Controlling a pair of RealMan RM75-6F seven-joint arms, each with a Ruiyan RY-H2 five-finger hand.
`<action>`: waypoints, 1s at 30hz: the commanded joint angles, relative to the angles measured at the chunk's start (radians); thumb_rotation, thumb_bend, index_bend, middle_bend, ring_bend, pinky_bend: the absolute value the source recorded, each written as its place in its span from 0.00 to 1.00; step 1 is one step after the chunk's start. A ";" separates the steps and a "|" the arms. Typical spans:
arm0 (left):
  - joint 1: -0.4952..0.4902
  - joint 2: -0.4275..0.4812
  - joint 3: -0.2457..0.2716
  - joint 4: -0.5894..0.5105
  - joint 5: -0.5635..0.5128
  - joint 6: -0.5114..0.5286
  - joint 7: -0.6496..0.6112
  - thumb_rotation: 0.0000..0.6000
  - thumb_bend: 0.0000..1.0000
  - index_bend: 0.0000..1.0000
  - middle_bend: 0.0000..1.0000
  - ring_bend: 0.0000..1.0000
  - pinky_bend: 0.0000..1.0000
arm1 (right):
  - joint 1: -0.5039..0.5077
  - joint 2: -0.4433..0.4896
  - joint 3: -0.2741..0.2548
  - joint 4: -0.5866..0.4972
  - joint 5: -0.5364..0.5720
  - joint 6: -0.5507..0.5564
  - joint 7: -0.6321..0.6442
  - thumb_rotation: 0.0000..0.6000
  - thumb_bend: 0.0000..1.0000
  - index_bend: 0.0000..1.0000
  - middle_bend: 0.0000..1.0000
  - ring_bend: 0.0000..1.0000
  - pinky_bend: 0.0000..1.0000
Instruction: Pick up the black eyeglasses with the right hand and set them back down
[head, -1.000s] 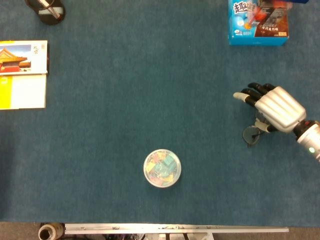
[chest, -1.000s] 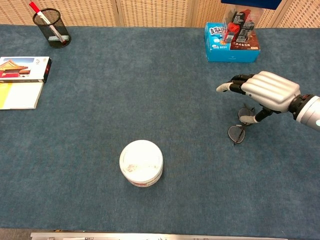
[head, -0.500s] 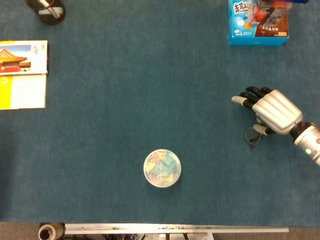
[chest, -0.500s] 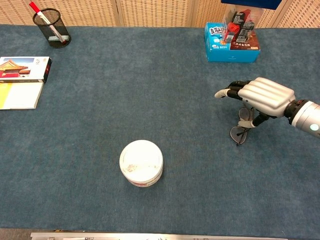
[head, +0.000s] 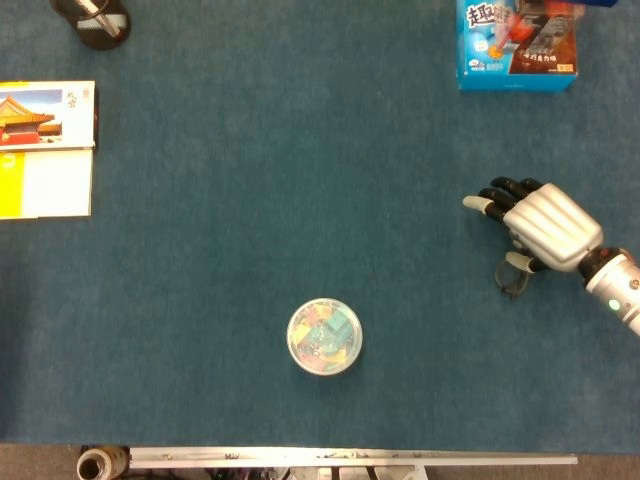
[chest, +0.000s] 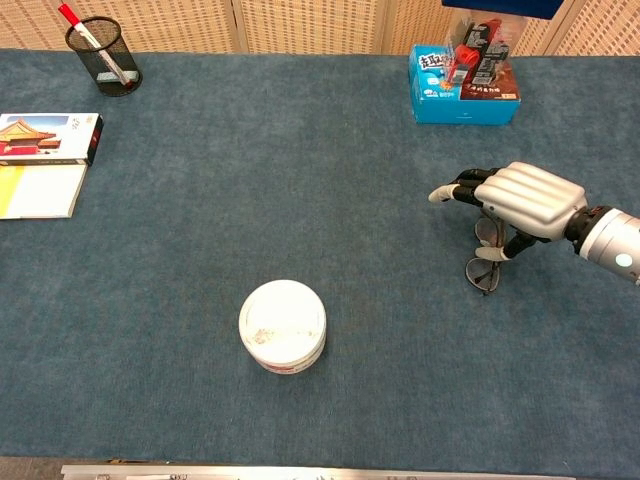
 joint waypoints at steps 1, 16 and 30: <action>0.000 0.000 0.000 0.000 0.000 0.000 0.000 1.00 0.51 0.31 0.43 0.36 0.56 | -0.001 0.002 0.003 -0.001 0.001 0.006 0.004 1.00 0.19 0.19 0.24 0.16 0.33; -0.002 0.003 -0.001 -0.014 0.002 0.002 0.016 1.00 0.51 0.31 0.43 0.36 0.56 | -0.014 0.085 0.007 -0.101 -0.010 0.056 -0.033 1.00 0.20 0.19 0.24 0.16 0.33; -0.004 0.004 -0.001 -0.018 -0.001 -0.002 0.018 1.00 0.51 0.31 0.43 0.36 0.56 | -0.032 0.089 -0.012 -0.123 -0.011 0.046 -0.044 1.00 0.21 0.19 0.24 0.16 0.33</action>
